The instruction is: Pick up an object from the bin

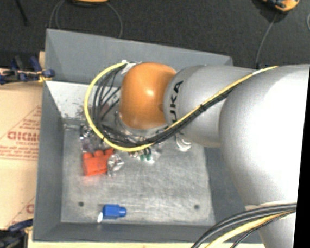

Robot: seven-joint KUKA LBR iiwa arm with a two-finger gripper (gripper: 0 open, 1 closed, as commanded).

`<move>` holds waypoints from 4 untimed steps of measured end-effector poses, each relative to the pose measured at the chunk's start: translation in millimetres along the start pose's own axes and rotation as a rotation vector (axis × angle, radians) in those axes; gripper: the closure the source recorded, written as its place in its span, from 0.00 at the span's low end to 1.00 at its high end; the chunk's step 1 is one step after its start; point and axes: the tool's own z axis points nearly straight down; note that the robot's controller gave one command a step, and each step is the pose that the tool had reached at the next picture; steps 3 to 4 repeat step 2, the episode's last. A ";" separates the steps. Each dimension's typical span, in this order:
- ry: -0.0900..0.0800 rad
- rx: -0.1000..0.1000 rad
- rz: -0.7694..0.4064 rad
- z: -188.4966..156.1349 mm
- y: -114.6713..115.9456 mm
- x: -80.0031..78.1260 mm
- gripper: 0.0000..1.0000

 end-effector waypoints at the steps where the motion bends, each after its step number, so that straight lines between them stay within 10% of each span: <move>1: -0.002 0.002 0.004 -42.7 -1.0 -2.7 1.00; 4: -0.001 0.002 0.008 -64.7 -2.1 -4.5 1.00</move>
Offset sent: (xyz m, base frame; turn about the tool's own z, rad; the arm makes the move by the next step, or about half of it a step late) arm 0.0001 0.0000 0.0390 0.0000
